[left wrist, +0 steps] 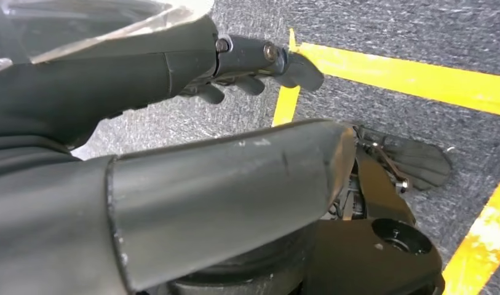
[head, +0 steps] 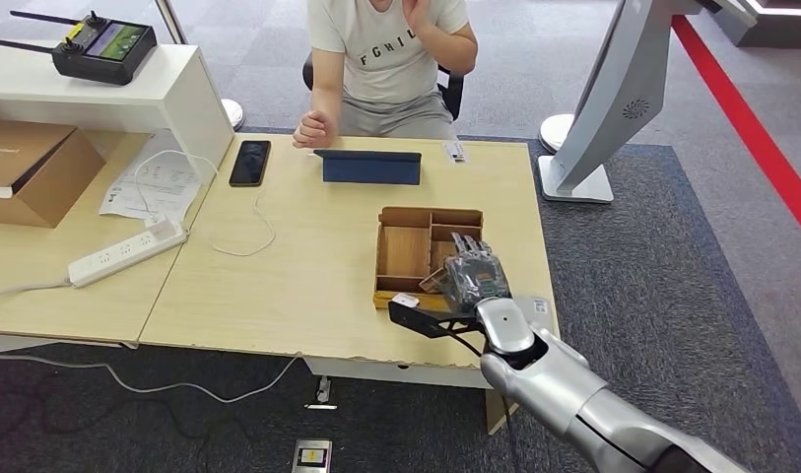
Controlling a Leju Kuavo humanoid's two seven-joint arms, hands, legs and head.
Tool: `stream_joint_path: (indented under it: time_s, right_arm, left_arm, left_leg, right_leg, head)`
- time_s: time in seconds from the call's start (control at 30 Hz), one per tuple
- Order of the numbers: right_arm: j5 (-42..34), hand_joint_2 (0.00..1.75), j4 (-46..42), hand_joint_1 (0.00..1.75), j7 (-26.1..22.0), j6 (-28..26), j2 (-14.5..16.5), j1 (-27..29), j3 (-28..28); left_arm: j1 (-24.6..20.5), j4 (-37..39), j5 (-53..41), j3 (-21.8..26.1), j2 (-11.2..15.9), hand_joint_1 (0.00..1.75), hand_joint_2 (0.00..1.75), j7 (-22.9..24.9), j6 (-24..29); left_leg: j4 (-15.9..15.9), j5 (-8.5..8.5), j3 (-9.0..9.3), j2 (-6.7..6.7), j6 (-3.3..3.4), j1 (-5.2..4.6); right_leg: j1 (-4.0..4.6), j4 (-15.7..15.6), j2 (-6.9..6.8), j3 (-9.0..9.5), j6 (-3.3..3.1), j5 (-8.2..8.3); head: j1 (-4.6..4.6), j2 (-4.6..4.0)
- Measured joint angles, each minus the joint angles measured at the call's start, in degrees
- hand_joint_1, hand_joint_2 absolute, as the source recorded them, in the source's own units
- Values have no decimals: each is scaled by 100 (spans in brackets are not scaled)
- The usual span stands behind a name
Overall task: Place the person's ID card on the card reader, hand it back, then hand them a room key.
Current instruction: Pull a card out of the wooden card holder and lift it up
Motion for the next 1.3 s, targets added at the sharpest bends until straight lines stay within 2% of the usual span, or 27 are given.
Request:
stream_joint_path:
  time_s: [0.03,0.43,0.63,1.3]
  right_arm:
    - [-15,175,0,0,-23,-14,1,4,0]
    - [34,175,49,0,-88,-240,3,95,-3]
    - [92,175,86,0,-102,-293,-4,143,-4]
    - [130,175,105,0,-169,-326,-11,167,-4]
  left_arm:
    - [-1,0,0,-1,4,0,0,30,13]
    - [-1,0,-7,-2,18,0,0,83,110]
    - [-7,0,-60,-27,-39,0,0,-92,441]
    - [-10,-1,-63,-49,-62,0,0,-104,434]
  left_leg:
    - [0,0,0,0,0,0]
    - [0,0,0,0,0,1]
    - [0,0,0,0,0,1]
    - [0,0,-1,1,0,1]
  right_leg:
    - [0,0,0,0,0,0]
    - [1,-1,0,2,0,1]
    - [1,-1,0,1,-1,1]
    - [1,-1,0,0,-1,0]
  head:
    - [0,0]
    - [1,0]
    - [1,0]
    - [0,0]
